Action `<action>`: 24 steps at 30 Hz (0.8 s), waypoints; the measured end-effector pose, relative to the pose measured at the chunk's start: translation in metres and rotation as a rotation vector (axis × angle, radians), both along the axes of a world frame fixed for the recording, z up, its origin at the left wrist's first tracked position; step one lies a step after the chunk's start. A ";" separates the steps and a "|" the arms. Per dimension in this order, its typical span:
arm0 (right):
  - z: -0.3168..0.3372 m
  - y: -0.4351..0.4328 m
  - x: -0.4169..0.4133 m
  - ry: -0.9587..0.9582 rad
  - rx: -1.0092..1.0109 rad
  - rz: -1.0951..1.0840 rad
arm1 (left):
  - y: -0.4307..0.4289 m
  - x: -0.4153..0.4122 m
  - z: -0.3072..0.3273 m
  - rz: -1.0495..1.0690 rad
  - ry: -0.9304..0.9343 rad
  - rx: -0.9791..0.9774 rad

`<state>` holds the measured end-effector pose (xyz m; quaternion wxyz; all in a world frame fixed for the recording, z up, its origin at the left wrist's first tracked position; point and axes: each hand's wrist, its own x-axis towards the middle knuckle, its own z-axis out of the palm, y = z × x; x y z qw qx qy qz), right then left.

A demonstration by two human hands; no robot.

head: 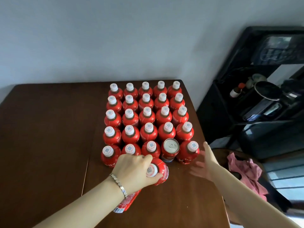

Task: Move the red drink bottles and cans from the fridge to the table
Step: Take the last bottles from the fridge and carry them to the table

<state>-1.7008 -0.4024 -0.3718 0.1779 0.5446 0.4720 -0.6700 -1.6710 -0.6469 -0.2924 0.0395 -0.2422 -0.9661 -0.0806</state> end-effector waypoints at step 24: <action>0.002 -0.111 0.073 0.666 0.624 1.149 | -0.022 0.028 -0.008 0.024 0.059 0.002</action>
